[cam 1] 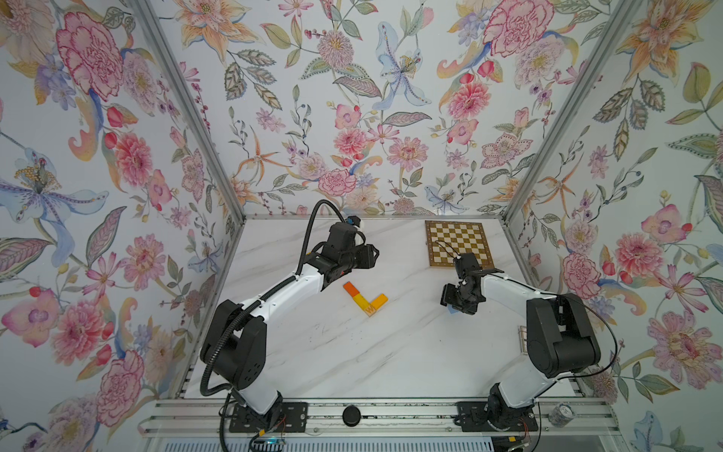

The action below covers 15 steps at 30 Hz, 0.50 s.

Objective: Assemble the letter v with building blocks
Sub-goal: Pick up the building block from the center of the board.

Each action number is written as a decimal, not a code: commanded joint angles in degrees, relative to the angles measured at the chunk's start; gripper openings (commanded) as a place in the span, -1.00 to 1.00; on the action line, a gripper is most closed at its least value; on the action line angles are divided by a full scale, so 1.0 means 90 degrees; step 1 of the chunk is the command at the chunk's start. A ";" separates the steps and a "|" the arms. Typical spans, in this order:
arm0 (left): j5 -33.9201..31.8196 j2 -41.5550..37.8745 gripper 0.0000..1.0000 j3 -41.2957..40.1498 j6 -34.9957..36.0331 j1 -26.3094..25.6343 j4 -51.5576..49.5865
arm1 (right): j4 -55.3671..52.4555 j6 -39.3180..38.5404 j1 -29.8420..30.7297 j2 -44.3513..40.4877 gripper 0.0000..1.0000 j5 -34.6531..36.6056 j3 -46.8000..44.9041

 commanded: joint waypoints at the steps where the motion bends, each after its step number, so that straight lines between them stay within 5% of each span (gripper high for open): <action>1: -0.0041 0.0030 0.03 0.0017 -0.0034 0.0067 -0.0048 | 0.0087 0.0132 0.0006 0.0087 0.16 -0.0181 -0.0180; 15: -0.0033 -0.0013 0.03 -0.0072 -0.0020 0.0072 -0.0050 | 0.0086 0.0624 0.0250 0.0047 -0.42 -0.0171 -0.0072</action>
